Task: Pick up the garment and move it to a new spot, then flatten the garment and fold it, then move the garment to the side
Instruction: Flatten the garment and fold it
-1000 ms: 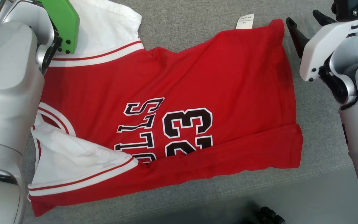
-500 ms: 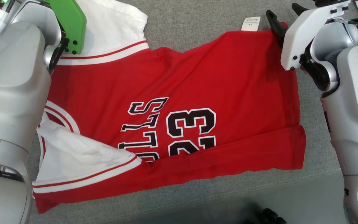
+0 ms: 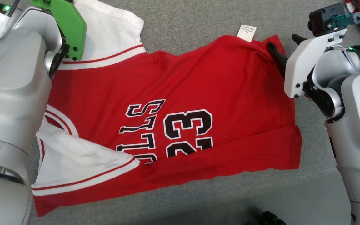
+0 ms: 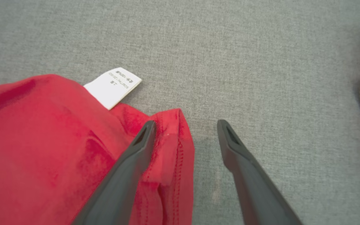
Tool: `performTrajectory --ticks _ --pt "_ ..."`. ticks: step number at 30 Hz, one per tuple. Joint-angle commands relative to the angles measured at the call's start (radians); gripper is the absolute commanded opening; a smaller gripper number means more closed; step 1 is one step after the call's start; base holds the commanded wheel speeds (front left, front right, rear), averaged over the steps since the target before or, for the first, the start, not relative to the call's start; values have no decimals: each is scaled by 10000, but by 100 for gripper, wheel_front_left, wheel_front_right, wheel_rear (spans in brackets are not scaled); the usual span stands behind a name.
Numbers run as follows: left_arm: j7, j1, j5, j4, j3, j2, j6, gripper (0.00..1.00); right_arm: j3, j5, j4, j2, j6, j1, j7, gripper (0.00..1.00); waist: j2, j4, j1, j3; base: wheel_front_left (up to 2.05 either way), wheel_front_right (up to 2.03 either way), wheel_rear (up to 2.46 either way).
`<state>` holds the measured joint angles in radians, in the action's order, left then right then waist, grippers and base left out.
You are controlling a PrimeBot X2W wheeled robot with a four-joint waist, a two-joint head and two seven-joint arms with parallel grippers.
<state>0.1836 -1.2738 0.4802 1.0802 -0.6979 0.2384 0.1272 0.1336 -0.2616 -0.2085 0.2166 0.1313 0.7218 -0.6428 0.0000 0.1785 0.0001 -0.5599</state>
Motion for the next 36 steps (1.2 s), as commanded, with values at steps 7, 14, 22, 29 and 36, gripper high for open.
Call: performTrajectory --ticks 7,14,22,29,36 --pt "-83 2 261 155 -228 45 45 0 -98 97 182 -197 -13 -141 -188 60 0 -5 -1 -11 0 0 0" --pt "-101 -3 426 305 -388 26 41 0 -250 363 -252 -353 -13 130 -274 26 0 -83 -1 15 0 0 0" --pt "-172 -47 517 521 -521 -18 37 0 -386 417 -651 -513 -13 180 -419 0 0 -152 -1 67 0 0 0" --pt "-1211 -181 584 462 -322 20 -441 0 -486 376 -675 -556 -13 287 133 0 0 -188 -1 252 0 0 0" --pt "-2945 -442 600 270 -25 210 -1006 0 -916 227 -959 -746 -13 633 956 0 0 -250 -1 618 0 0 0"
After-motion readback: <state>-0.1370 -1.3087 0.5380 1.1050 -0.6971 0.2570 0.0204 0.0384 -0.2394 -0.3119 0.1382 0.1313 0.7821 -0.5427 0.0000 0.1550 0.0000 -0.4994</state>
